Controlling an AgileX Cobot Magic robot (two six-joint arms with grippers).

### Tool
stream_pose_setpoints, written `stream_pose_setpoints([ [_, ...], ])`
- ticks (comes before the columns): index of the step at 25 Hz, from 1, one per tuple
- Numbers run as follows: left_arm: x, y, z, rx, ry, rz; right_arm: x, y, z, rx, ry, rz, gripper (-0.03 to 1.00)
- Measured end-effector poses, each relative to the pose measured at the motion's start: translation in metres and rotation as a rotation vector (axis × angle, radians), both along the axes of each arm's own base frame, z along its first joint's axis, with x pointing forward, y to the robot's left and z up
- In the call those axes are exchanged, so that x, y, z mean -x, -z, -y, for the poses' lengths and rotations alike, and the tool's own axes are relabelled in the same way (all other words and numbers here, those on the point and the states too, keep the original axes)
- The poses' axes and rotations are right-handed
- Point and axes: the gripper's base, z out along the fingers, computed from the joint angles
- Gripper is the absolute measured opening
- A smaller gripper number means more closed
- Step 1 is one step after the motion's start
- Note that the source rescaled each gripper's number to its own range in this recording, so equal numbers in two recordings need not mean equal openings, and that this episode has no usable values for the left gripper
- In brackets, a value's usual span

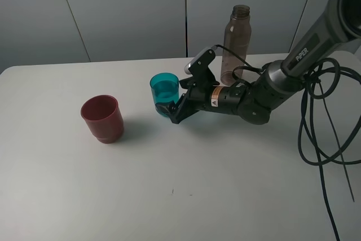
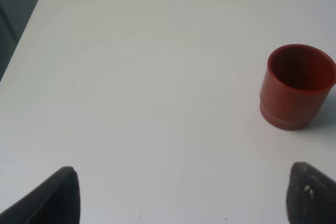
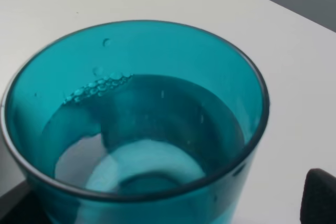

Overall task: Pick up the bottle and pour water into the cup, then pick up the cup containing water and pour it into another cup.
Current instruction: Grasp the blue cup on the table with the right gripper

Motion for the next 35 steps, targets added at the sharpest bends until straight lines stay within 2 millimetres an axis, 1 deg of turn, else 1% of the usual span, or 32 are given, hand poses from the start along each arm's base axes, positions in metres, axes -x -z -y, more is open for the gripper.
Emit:
stream_pose_setpoints([
  [7,0.0,0.0,0.0,0.0,0.0,0.0,-0.001,-0.002,-0.009,-0.01,-0.008,0.012,0.99],
  [12,0.0,0.0,0.0,-0.003,-0.004,0.0,-0.002,0.007,-0.015,-0.012,-0.007,-0.004,0.99],
  [16,0.0,0.0,0.0,-0.001,-0.005,0.0,-0.006,0.007,-0.02,-0.019,-0.013,0.009,0.99],
  [27,0.0,0.0,-0.001,-0.003,-0.006,0.0,-0.009,0.005,-0.021,-0.027,-0.009,0.017,0.99],
  [35,0.0,0.0,-0.001,-0.004,-0.007,0.0,-0.009,0.01,-0.022,-0.039,-0.008,0.011,0.99],
])
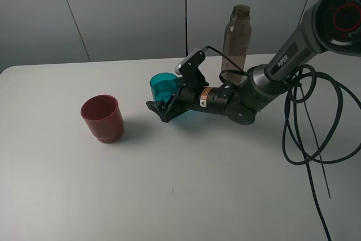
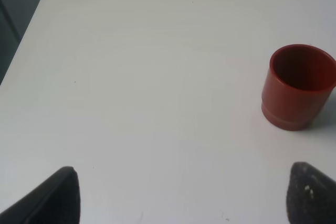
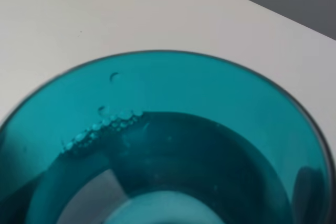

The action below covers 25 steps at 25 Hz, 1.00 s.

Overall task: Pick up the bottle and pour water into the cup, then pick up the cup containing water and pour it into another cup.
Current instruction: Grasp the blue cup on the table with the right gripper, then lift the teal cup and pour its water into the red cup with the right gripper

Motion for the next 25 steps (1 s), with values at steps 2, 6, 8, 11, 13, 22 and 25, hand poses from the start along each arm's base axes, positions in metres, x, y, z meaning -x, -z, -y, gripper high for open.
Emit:
stream_pose_setpoints([
  [2,0.0,0.0,0.0,0.0,0.0,0.0,-0.0006,-0.0006,-0.0004,-0.003,0.0,0.003,0.99],
  [6,0.0,0.0,0.0,0.0,0.0,0.0,-0.0006,-0.0006,-0.0004,-0.003,0.0,0.003,0.58],
  [8,0.0,0.0,0.0,0.0,0.0,0.0,-0.0003,-0.0006,-0.0008,-0.005,0.001,0.001,0.04],
  [11,0.0,0.0,0.0,0.0,0.0,0.0,-0.0006,-0.0007,-0.0006,-0.007,0.007,0.0,0.07],
  [13,0.0,0.0,0.0,0.0,0.0,0.0,-0.0007,-0.0007,-0.0006,-0.01,0.009,-0.004,0.07],
  [22,0.0,0.0,0.0,0.0,0.0,0.0,-0.0012,-0.0008,-0.0001,-0.01,0.02,-0.015,0.07],
  [25,0.0,0.0,0.0,0.0,0.0,0.0,-0.0032,-0.0088,0.0012,0.028,0.035,-0.022,0.07],
])
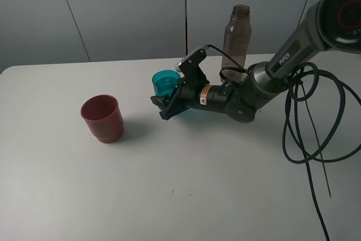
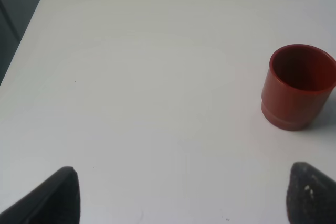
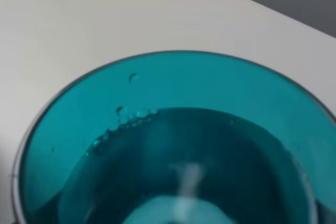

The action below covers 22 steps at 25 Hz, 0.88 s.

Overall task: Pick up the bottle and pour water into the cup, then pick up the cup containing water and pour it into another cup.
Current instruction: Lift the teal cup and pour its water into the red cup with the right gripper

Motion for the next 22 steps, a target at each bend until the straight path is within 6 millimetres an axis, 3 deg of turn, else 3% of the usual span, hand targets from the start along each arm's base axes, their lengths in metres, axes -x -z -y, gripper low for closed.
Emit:
stream_pose_setpoints([
  [8,0.0,0.0,0.0,0.0,0.0,0.0,-0.011,-0.039,-0.003,-0.023,0.031,0.063,0.07],
  [22,0.0,0.0,0.0,0.0,0.0,0.0,-0.043,-0.083,-0.039,-0.056,-0.025,0.136,0.07],
])
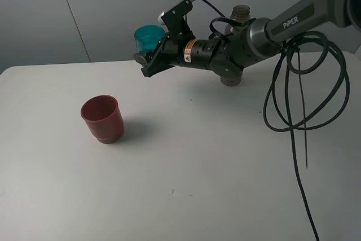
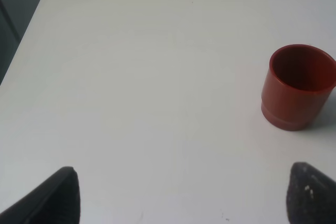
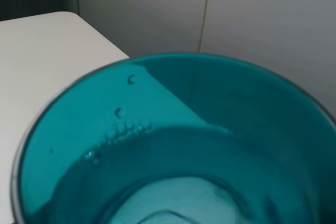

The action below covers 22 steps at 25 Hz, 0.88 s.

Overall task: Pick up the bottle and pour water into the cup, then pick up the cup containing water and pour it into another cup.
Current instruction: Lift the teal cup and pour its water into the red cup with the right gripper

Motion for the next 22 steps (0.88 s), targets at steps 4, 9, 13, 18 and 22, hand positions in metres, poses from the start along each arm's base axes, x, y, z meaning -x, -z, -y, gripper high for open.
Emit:
stream_pose_setpoints([
  [4,0.0,0.0,0.0,0.0,0.0,0.0,-0.004,-0.003,-0.02,-0.012,-0.015,0.002,0.07],
  [9,0.0,0.0,0.0,0.0,0.0,0.0,-0.01,-0.002,-0.04,-0.015,-0.037,-0.012,0.07],
  [13,0.0,0.0,0.0,0.0,0.0,0.0,-0.013,0.002,-0.052,-0.009,-0.072,-0.004,0.07],
  [18,0.0,0.0,0.0,0.0,0.0,0.0,-0.01,0.003,-0.058,0.031,-0.126,0.033,0.07],
  [22,0.0,0.0,0.0,0.002,-0.001,0.0,-0.008,0.005,-0.059,0.077,-0.172,0.073,0.07],
])
